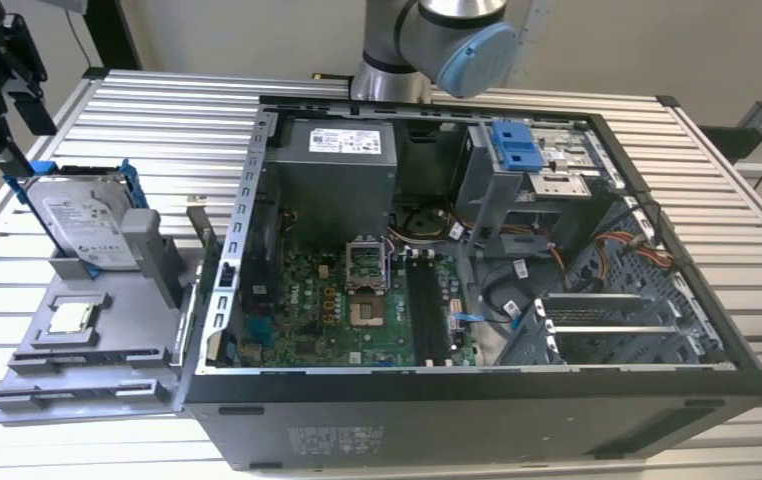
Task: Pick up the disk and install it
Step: 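Pick up the disk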
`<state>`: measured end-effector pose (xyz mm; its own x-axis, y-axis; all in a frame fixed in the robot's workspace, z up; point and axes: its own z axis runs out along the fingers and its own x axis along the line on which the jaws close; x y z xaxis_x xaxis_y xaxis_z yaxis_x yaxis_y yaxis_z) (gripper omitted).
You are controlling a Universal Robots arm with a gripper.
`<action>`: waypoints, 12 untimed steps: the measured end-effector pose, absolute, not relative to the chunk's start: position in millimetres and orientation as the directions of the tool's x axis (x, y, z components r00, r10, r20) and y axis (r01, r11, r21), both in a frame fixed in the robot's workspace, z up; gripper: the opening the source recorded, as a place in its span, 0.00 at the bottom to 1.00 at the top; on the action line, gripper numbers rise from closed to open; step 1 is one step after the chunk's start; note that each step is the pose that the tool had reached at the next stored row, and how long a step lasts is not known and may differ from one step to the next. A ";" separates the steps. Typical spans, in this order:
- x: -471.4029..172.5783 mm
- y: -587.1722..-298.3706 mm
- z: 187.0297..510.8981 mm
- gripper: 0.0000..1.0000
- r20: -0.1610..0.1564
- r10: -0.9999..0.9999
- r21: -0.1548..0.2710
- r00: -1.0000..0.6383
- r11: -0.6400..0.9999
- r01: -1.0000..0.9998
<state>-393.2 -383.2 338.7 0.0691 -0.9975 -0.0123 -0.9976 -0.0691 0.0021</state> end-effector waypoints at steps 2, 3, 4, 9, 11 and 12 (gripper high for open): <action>-393.2 -383.2 338.7 1.00 -0.012 -0.998 0.002 0.069 -0.069 -0.998; -393.2 -383.2 338.6 1.00 -0.012 -0.998 0.002 0.069 -0.069 -0.998; -393.2 -383.2 338.6 1.00 -0.012 -0.998 0.002 0.069 -0.069 -0.998; -393.2 -383.2 336.3 1.00 -0.012 -0.998 0.002 0.069 -0.069 -0.998; -393.3 -383.2 334.3 1.00 -0.012 -0.998 0.002 0.069 -0.069 -0.998; -393.3 -383.2 333.1 1.00 -0.012 -0.998 0.002 0.069 -0.069 -0.998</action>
<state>-393.3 -383.2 333.1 0.0691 -0.9975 -0.0122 -0.9976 -0.0691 0.0021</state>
